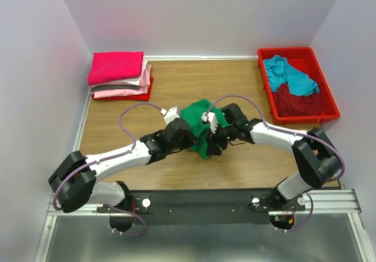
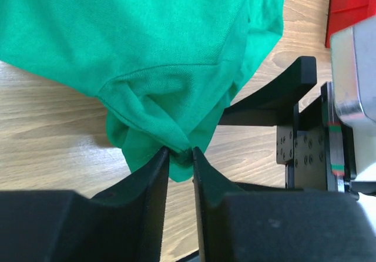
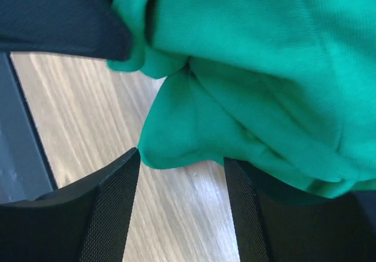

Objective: Fold and stack the t-shirts
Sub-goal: Flatten the tshirt out

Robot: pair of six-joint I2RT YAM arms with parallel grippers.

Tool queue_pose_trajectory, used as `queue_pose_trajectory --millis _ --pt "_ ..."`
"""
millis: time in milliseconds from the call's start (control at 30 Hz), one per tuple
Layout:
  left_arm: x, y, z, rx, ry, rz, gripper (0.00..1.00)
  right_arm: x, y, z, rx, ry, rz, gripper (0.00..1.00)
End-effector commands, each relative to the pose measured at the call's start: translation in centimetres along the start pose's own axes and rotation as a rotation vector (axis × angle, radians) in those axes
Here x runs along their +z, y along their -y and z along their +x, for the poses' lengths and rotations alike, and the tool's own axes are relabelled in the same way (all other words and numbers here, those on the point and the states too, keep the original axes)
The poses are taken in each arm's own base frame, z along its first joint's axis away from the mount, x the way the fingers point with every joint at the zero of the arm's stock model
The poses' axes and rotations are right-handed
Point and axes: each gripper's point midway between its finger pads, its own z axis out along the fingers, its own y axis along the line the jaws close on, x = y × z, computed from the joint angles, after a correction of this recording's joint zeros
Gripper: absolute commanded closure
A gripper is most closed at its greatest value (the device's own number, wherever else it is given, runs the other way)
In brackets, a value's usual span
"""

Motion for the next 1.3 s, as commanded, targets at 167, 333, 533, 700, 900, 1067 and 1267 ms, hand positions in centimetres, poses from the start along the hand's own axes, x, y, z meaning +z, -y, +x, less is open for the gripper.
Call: queue_pose_trajectory --millis 167,333,533,700,900,1067,1267 --pt "-0.2 0.9 -0.9 0.020 0.048 0.051 0.95 0.4 1.6 -1.3 0.013 0.012 0.079 0.67" --pt "-1.3 1.7 -1.5 0.032 0.066 0.092 1.00 -0.5 1.8 -2.3 -0.013 0.035 0.112 0.95" --pt "-4.9 3.3 -3.8 0.044 0.144 0.183 1.00 -4.1 1.2 -3.5 -0.133 0.024 0.136 1.00" --pt "-8.9 4.8 -6.8 0.058 0.257 0.274 1.00 -9.4 2.0 -5.9 -0.263 0.028 0.306 1.00" --pt "-15.0 5.7 -12.2 0.050 0.456 0.302 1.00 -17.3 4.2 -10.0 -0.315 0.026 0.595 0.99" --pt "-21.5 6.9 -16.7 0.022 0.619 0.349 1.00 -24.3 5.9 -13.2 -0.290 0.085 0.783 0.99" --pt "-28.3 7.0 -20.0 -0.009 0.765 0.403 1.00 -31.9 6.6 -15.8 -0.296 0.177 0.972 0.99"
